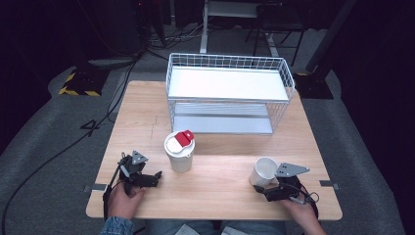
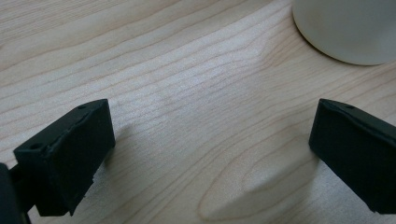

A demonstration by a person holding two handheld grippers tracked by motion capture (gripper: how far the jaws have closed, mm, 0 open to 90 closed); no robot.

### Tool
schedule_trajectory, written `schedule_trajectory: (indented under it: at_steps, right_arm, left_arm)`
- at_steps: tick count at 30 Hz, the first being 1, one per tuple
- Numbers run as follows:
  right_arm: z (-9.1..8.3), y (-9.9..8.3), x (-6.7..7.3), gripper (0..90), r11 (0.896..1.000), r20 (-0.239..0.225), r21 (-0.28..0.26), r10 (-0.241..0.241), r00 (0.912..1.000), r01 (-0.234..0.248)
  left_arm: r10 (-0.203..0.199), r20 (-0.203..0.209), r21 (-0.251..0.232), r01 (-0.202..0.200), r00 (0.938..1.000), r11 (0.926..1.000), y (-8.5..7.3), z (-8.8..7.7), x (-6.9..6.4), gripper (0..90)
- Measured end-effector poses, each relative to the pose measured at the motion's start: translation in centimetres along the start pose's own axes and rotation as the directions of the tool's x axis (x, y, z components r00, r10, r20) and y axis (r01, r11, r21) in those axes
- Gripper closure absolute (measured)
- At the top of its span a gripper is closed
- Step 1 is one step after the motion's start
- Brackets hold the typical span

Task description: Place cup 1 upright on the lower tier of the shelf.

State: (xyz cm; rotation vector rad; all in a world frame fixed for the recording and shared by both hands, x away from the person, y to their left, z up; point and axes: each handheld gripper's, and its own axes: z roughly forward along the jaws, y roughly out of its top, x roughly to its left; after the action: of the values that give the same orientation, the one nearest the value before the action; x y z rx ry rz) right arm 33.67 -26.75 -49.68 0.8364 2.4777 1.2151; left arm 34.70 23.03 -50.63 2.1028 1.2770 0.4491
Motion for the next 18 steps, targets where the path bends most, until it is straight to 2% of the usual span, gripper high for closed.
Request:
schedule_trajectory:
  at_steps: [5, 18]
  right_arm:
    - [-0.10, -0.01, 0.03, 23.6, 1.000, 0.014, -0.007, -0.002, 0.9999, 0.002]
    - [-0.09, 0.08, 0.26, 24.3, 1.000, 0.000, -0.005, -0.020, 0.9998, 0.020]
  left_arm:
    - [0.000, 0.000, 0.000, 0.000, 1.0000, 1.0000, 0.00, 0.00, 0.00, 0.7]
    - [0.000, 0.001, -0.001, 0.000, 1.0000, 1.0000, 0.00, 0.01, 0.00, 0.7]
